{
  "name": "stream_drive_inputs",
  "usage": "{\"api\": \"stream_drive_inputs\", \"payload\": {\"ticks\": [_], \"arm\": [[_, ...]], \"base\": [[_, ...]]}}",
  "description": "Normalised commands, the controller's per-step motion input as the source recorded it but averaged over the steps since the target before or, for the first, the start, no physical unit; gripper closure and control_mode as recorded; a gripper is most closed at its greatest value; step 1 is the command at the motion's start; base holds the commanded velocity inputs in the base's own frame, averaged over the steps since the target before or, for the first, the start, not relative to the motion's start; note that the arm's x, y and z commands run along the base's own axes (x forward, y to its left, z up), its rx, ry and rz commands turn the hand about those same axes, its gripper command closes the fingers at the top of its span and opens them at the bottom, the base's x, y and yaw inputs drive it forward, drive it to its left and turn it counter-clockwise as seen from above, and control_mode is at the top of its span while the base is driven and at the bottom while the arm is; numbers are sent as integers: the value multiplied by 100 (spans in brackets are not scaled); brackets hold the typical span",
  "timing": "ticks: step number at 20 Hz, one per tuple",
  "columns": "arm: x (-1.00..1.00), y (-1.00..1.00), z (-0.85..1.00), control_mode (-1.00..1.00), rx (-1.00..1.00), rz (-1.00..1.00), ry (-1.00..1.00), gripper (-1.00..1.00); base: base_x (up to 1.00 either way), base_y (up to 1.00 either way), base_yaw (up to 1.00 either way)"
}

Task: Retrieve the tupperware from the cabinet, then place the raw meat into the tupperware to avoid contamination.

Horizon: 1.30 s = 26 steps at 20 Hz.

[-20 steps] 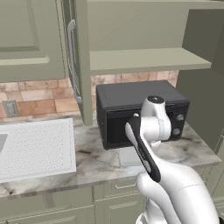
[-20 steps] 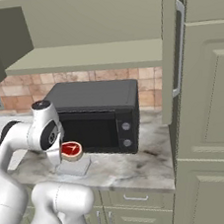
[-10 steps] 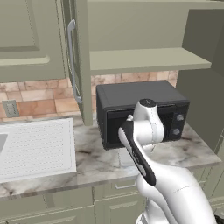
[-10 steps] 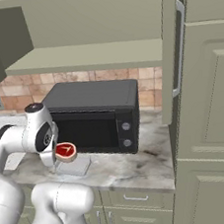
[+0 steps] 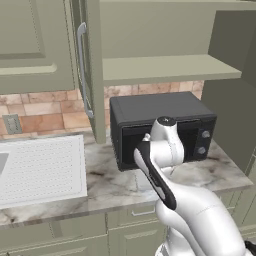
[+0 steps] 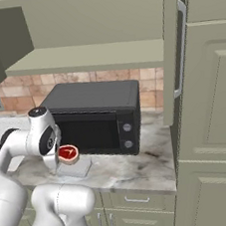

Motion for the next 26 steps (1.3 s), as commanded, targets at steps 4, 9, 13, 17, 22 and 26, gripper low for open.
{"api": "stream_drive_inputs", "payload": {"ticks": [4,9,13,17,22,26], "arm": [[12,0,-23,-100,0,0,0,100],[10,0,-22,-100,1,0,0,100],[9,0,-22,-100,1,-1,0,100],[4,0,-22,-100,1,0,0,100],[6,0,-13,-100,0,0,0,100],[12,0,-9,-100,0,0,0,100]], "base": [[0,0,0],[0,0,0],[0,0,0],[0,0,0],[0,0,0],[0,0,0]]}}
